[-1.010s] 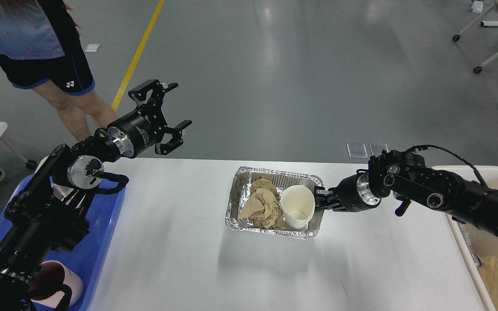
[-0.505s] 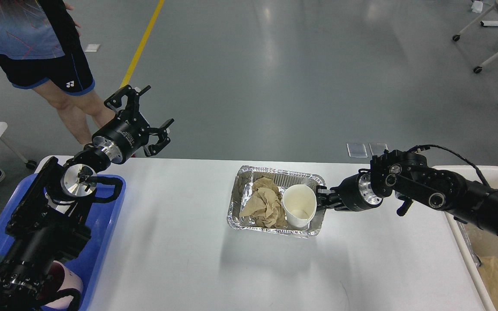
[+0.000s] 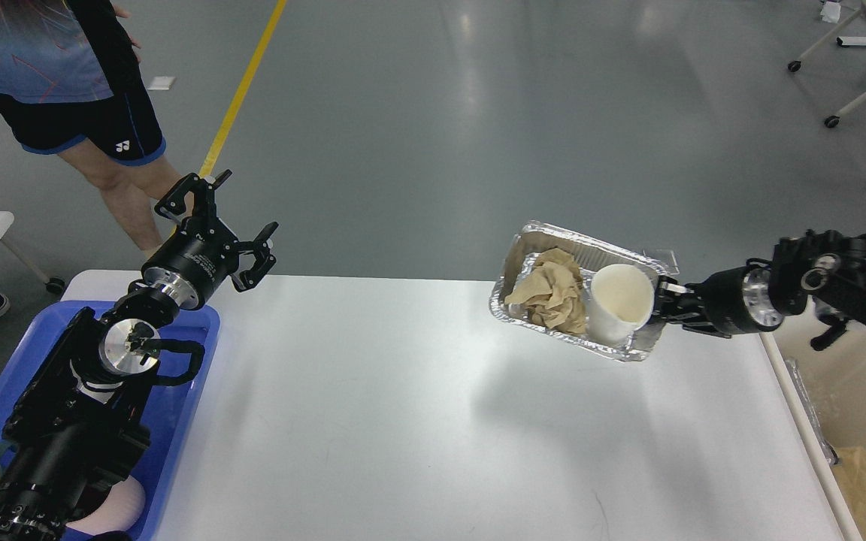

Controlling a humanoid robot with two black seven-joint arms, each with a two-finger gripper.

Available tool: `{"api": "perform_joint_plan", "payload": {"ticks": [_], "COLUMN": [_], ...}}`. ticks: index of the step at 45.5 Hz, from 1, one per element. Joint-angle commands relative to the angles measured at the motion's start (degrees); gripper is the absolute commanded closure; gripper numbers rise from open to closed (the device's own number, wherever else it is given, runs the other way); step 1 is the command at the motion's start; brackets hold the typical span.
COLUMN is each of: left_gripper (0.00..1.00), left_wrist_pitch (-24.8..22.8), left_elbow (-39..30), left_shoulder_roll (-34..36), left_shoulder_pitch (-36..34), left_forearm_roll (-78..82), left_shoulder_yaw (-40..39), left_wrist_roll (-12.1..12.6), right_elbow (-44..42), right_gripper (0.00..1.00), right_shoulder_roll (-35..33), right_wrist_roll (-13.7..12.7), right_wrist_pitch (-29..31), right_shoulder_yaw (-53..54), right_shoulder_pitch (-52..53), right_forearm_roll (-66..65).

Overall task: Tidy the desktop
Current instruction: 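Carry the foil tray with the right gripper to the bin beyond the table edge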

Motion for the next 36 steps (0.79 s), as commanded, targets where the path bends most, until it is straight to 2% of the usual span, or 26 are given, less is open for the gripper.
{"api": "perform_joint_plan", "payload": {"ticks": [1, 9, 20, 36], "left_gripper": [0.07, 0.07, 0.07, 0.07], "left_wrist_pitch": [-0.1, 0.0, 0.0, 0.8], "left_elbow": [0.0, 0.0, 0.0, 0.0], "left_shoulder_roll": [0.0, -0.1, -0.2, -0.2], "left_shoulder_pitch": [0.7, 1.8, 2.1, 3.4], "left_forearm_roll": [0.0, 0.0, 0.0, -0.1], "left_shoulder_yaw": [0.1, 0.3, 0.5, 0.6], "left_wrist_roll": [0.0, 0.0, 0.0, 0.1], "right_elbow": [-0.4, -3.1, -15.1, -28.5], "right_gripper": [1.0, 1.0, 1.0, 1.0], "right_shoulder_roll": [-7.3, -13.1, -13.4, -12.8], "right_wrist_roll": [0.0, 0.1, 0.1, 0.0], "right_wrist_pitch": [0.0, -1.0, -1.4, -1.4], "right_shoulder_yaw": [3.5, 12.8, 25.3, 26.7], "right_shoulder_pitch": [-4.7, -15.7, -23.4, -27.7], "right_forearm_roll": [2.3, 2.4, 2.8, 9.7]}}
